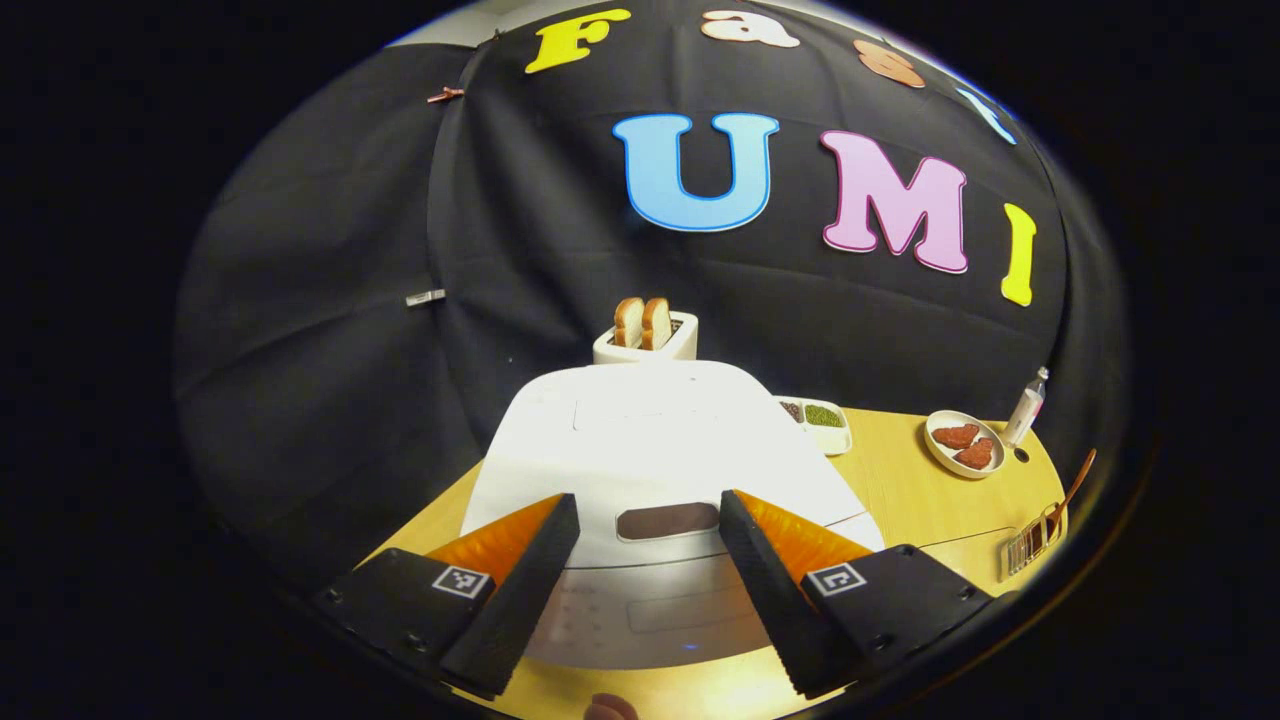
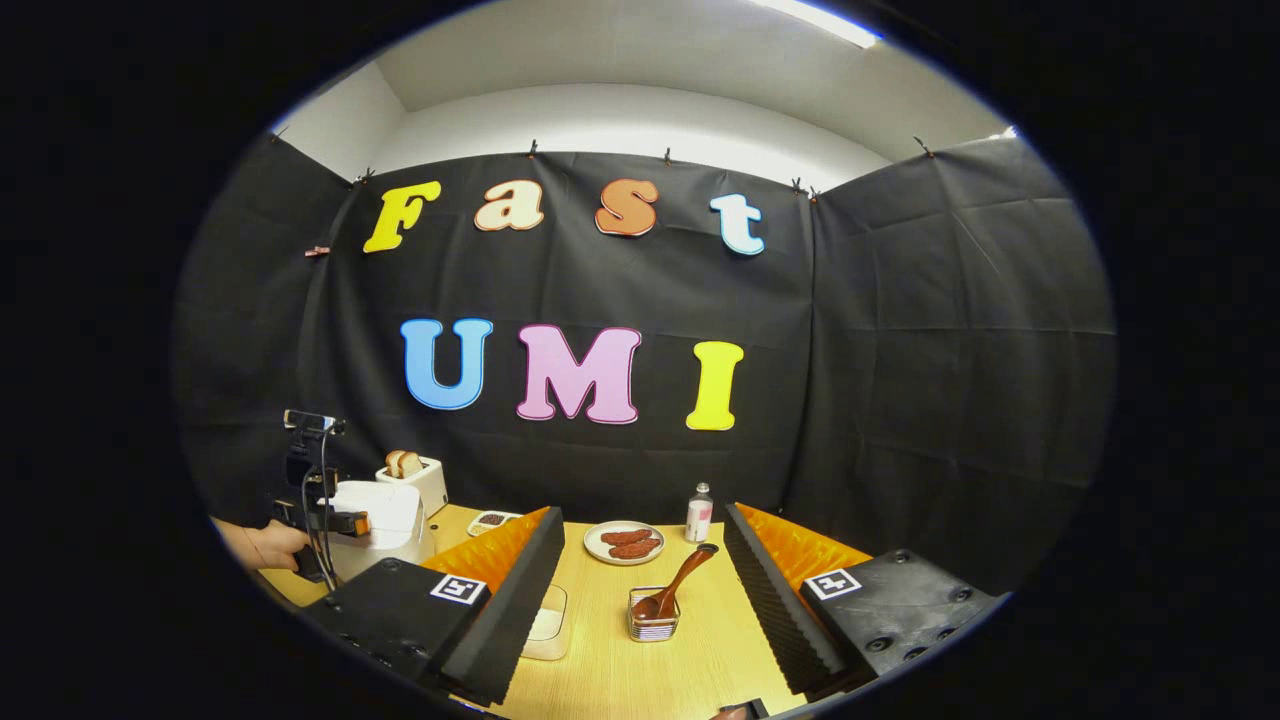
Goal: Close the left gripper, press the button to open the rice cooker; take a wooden spoon from the chopstick holder with the right hand, scoop a spoonful of rice and pour it into the rice cooker, then put the wooden spoon back into the chopstick holder.
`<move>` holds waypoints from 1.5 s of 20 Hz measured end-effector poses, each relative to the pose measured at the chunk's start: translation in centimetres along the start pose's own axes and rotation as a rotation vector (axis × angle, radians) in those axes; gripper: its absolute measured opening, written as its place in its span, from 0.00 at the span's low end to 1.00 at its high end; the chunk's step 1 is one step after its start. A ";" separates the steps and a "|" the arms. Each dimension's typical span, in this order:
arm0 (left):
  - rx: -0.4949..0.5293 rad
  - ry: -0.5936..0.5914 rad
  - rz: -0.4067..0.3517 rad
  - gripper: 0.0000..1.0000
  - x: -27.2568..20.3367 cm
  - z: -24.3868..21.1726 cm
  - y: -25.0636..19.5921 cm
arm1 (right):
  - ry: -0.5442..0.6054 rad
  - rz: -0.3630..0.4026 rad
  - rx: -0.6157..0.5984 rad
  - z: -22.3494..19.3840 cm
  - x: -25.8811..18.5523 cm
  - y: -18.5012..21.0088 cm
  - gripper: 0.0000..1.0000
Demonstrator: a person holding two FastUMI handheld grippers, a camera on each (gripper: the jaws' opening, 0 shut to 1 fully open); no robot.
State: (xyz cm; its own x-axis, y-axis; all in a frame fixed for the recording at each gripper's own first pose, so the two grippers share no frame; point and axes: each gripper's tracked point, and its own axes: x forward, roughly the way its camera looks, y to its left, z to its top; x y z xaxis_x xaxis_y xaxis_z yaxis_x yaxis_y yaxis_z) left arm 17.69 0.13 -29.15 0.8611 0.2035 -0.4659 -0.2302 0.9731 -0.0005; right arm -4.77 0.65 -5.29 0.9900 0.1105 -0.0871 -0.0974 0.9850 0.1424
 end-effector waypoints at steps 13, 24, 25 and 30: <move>0.005 0.016 -0.008 0.99 0.0 0.6 -0.4 | -0.002 0.009 -0.005 0.2 -0.2 0.7 0.99; 0.027 -0.092 -0.086 0.96 -4.2 4.8 -1.0 | -0.017 0.014 -0.016 0.9 -0.5 0.5 0.99; 0.019 -0.126 -0.105 0.96 -5.5 5.9 -1.2 | -0.020 0.016 -0.023 0.9 -0.4 0.6 0.99; 0.025 -0.302 -0.181 0.96 -12.8 11.0 -1.1 | -0.036 0.032 -0.035 1.5 0.3 1.7 0.99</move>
State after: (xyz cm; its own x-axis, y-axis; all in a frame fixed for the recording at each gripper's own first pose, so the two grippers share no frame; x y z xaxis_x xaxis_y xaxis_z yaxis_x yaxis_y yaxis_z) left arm 11.95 -2.33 -13.46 0.9831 0.0466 -0.1773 -0.0539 0.9979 -0.0362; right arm -4.47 2.12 -3.62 0.9893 0.1379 -0.0478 -0.1319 0.9851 0.1103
